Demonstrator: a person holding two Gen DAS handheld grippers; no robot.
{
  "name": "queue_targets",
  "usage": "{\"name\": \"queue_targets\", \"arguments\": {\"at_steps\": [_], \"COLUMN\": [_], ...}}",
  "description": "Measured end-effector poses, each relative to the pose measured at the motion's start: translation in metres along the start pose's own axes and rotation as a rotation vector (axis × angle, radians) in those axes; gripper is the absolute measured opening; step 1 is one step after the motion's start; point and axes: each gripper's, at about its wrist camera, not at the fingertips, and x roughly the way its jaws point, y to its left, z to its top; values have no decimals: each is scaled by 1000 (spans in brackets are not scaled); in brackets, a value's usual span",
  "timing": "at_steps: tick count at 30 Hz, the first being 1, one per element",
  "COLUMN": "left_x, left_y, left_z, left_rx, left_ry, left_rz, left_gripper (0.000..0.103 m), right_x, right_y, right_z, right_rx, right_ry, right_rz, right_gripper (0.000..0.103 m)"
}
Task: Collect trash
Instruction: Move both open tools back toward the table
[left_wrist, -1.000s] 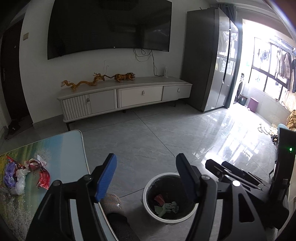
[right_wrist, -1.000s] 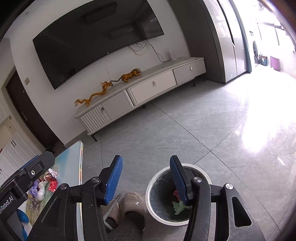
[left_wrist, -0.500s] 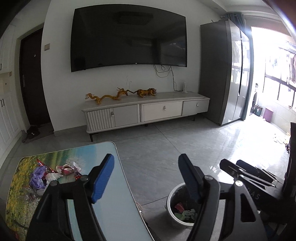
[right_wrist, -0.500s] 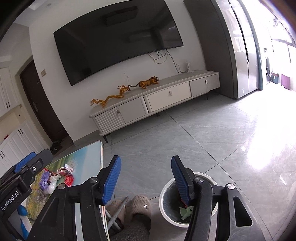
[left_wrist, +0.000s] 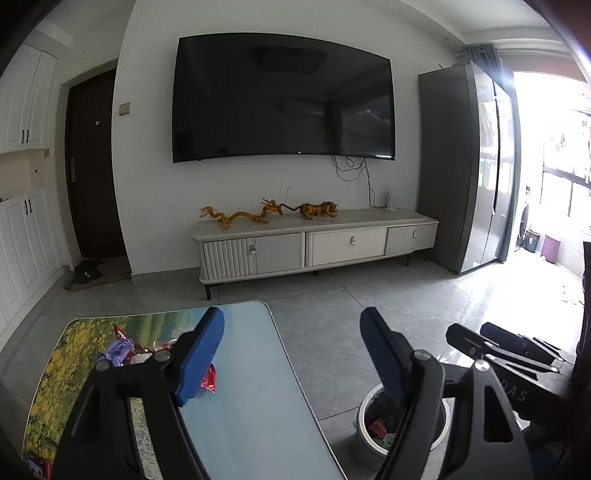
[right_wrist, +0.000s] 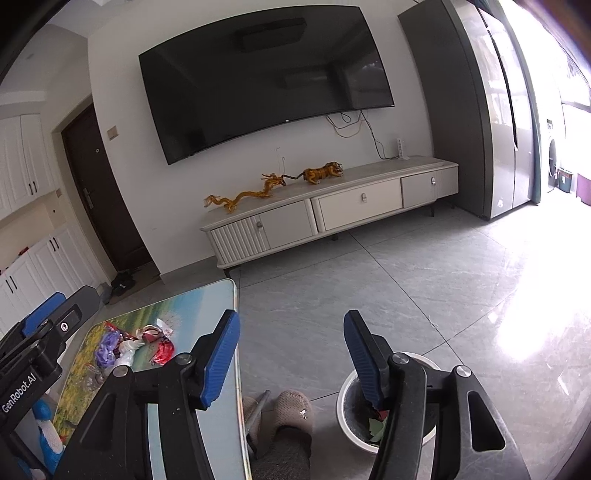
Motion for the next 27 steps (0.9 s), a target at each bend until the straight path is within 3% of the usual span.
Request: {"name": "queue_targets", "arguments": {"at_steps": [14, 27], "left_x": [-46, -60], "left_y": [53, 168], "left_z": [19, 72], "left_rx": [-3, 1], "left_ry": [-92, -60], "left_rz": [60, 123], "left_gripper": [75, 75], "right_x": [-23, -29], "right_y": [60, 118], "right_z": [10, 48], "right_rx": [-89, -168], "right_ry": [-40, -81], "right_rz": [80, 224], "right_gripper": [58, 59]}}
